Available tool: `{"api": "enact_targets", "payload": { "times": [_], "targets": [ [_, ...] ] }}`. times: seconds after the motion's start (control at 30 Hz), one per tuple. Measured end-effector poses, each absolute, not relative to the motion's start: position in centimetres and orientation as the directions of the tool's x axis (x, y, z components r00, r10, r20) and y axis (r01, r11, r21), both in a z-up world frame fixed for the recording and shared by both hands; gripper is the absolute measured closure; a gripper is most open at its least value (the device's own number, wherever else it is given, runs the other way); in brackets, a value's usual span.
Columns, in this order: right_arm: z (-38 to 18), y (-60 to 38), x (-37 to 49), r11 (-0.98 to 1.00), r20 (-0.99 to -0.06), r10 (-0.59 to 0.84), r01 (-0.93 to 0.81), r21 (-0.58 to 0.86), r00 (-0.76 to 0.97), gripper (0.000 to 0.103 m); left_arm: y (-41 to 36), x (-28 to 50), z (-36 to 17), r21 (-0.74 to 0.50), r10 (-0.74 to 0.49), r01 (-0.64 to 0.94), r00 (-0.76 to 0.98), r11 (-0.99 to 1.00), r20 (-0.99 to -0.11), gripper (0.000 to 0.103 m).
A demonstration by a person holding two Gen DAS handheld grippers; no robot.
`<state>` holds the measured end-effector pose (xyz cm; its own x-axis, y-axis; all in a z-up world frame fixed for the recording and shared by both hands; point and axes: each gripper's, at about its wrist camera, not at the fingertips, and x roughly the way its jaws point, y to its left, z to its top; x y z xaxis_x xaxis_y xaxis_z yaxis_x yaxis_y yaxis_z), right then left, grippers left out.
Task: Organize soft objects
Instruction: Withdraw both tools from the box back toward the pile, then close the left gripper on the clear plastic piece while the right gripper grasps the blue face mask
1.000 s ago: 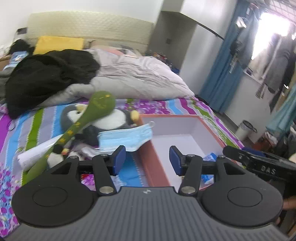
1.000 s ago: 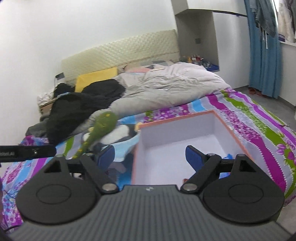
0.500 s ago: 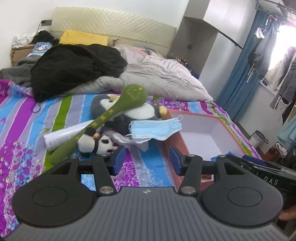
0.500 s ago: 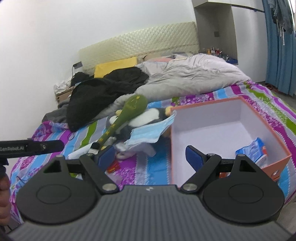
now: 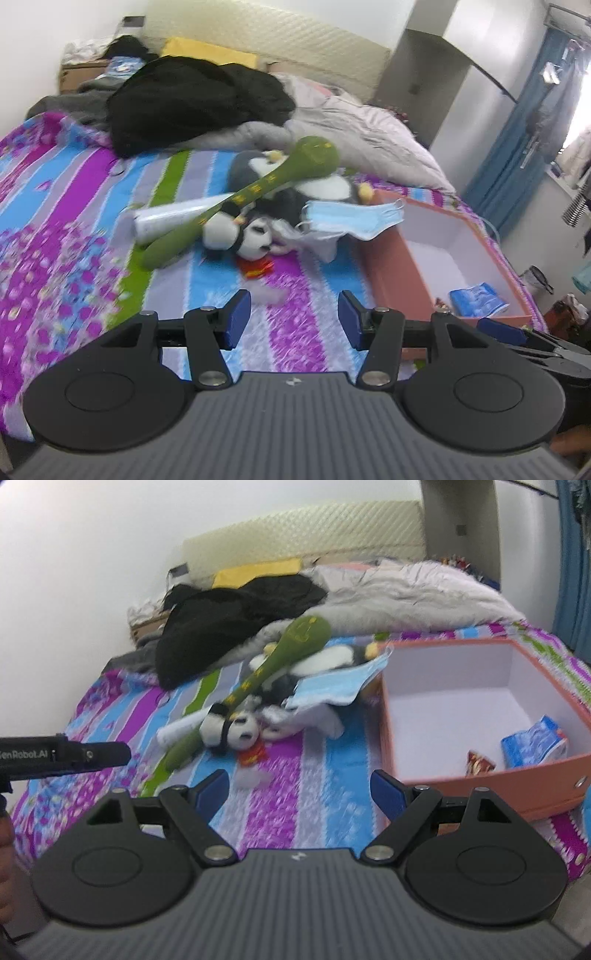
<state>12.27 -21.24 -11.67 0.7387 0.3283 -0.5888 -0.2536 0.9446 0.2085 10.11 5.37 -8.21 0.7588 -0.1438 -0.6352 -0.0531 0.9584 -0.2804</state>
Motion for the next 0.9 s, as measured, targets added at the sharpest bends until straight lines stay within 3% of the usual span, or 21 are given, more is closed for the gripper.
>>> {"api": "enact_targets", "payload": {
  "times": [0.37,0.9],
  "targets": [
    [-15.3,-19.5,12.3,0.924,-0.665,0.381,-0.284,0.256,0.642,0.018,7.4,7.5,-13.0,-0.303,-0.073,-0.190,0.728,0.934,-0.682,0.045],
    [-18.3,-18.6,21.7,0.945,-0.645,0.323,-0.201,0.257,0.693,0.018,7.5,18.0,-21.0,-0.350,-0.166,-0.154,0.661,0.924,-0.731,0.043]
  ]
}}
